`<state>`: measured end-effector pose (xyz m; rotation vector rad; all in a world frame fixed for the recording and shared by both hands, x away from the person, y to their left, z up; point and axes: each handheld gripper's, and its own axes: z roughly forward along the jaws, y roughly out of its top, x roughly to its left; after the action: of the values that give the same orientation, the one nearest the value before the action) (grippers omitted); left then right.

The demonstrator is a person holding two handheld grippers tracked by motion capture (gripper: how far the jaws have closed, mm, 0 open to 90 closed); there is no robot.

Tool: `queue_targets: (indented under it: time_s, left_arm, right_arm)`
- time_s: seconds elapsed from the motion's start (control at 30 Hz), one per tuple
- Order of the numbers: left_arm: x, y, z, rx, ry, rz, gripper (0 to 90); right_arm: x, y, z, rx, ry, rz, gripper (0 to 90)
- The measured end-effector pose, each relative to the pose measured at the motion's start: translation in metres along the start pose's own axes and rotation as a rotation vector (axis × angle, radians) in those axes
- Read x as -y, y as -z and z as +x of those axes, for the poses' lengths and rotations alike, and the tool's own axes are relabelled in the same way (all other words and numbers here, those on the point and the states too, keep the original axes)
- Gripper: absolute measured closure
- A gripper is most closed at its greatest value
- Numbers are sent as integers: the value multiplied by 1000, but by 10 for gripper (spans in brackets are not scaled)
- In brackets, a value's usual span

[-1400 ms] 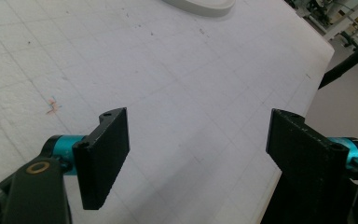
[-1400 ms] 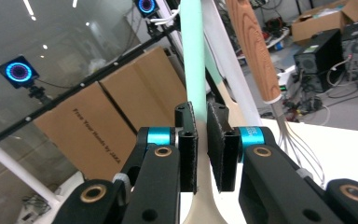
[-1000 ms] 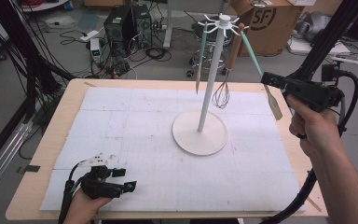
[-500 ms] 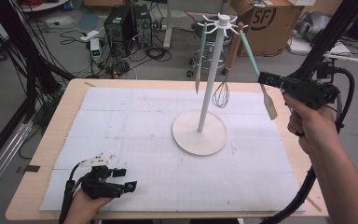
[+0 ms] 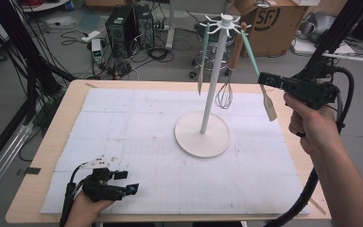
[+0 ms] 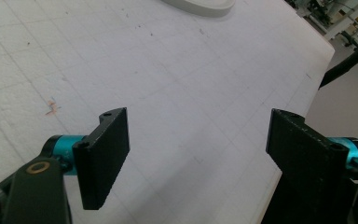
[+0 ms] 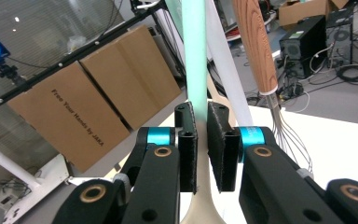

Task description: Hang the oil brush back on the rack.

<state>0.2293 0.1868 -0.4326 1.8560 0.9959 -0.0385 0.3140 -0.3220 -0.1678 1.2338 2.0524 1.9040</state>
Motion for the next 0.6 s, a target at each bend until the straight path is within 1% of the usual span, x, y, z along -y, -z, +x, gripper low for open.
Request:
queue_targets:
  time_s: [0.4, 0.6]
  left_arm:
    - [0, 0, 0, -2, -2, 2, 220]
    - [0, 1, 0, -2, -3, 0, 220]
  right_arm:
    - [0, -5, 1, 12, 10, 17, 828]
    - [5, -8, 0, 4, 3, 20, 826]
